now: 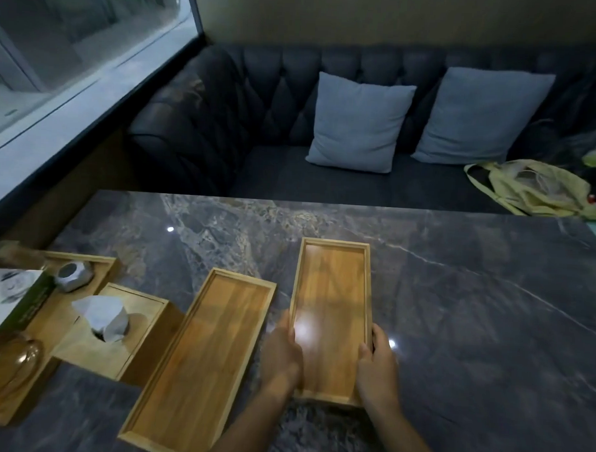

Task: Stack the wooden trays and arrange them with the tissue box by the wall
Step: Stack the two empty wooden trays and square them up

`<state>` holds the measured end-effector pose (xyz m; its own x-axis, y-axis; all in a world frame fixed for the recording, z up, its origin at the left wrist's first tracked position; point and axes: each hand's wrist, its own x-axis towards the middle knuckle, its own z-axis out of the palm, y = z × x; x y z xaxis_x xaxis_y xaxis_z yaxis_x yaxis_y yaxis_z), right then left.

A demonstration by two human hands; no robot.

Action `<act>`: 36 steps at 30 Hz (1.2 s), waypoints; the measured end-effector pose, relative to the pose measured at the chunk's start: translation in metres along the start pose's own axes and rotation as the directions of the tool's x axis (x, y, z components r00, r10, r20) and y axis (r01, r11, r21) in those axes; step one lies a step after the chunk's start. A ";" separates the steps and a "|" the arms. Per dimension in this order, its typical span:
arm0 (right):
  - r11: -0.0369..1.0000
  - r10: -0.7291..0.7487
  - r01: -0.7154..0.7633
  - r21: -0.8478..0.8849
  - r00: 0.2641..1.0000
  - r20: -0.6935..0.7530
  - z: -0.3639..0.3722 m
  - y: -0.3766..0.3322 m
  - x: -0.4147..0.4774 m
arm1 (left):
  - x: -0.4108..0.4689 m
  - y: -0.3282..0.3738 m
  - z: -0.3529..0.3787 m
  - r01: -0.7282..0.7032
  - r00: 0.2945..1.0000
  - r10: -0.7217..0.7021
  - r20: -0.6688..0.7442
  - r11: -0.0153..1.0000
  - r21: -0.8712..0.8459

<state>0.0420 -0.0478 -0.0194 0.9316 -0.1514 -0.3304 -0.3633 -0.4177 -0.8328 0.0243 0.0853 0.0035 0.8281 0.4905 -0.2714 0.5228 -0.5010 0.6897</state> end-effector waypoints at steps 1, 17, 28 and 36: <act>1.000 -0.001 0.001 0.003 1.000 0.003 0.000 0.001 0.000 | 0.000 0.002 0.000 0.015 1.000 -0.015 -0.007 1.000 -0.001; 0.980 -0.083 0.124 -0.154 0.965 0.249 -0.093 0.026 0.020 | -0.069 0.007 0.025 0.367 0.832 -0.227 0.506 0.909 -0.196; 0.939 -0.065 0.209 -0.273 0.888 0.456 -0.159 0.046 0.014 | -0.136 0.022 0.059 0.704 0.316 -0.298 0.901 0.710 -0.012; 0.954 -0.102 0.013 -0.301 0.954 -0.282 -0.174 0.073 -0.014 | -0.045 0.022 -0.006 -0.088 0.978 0.125 0.166 0.972 -0.217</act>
<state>0.0042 -0.2319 0.0014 0.9293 -0.3542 -0.1049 -0.3304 -0.6698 -0.6650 -0.0029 0.0566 0.0347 0.9090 0.2988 -0.2906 0.3919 -0.3754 0.8399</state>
